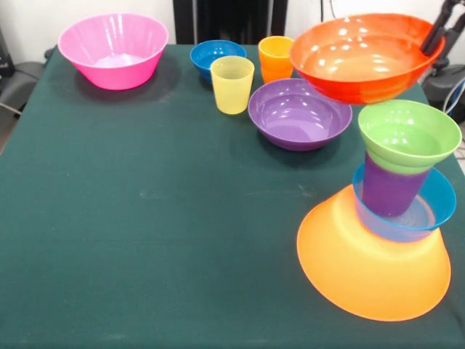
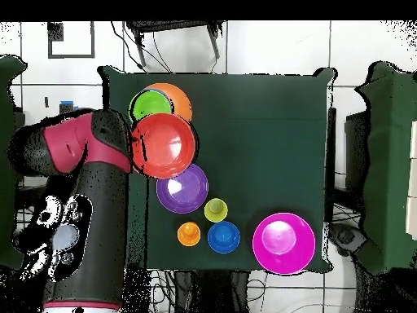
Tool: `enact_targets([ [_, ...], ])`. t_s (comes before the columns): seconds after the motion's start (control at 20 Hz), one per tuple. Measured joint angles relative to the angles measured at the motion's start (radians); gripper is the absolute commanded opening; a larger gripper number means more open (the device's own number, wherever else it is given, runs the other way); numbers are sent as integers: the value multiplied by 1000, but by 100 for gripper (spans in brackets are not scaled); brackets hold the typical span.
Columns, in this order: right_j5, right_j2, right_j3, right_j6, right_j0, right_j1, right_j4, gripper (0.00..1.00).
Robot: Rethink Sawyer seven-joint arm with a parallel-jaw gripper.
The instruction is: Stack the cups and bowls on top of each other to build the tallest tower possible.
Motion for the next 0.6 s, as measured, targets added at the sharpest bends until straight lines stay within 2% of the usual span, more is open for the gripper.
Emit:
enact_targets([
  [0.25, -25, -16, 0, 4, 34, 3, 0, 0],
  [0.6, -25, -28, -8, 4, 38, 6, -1, 0],
])
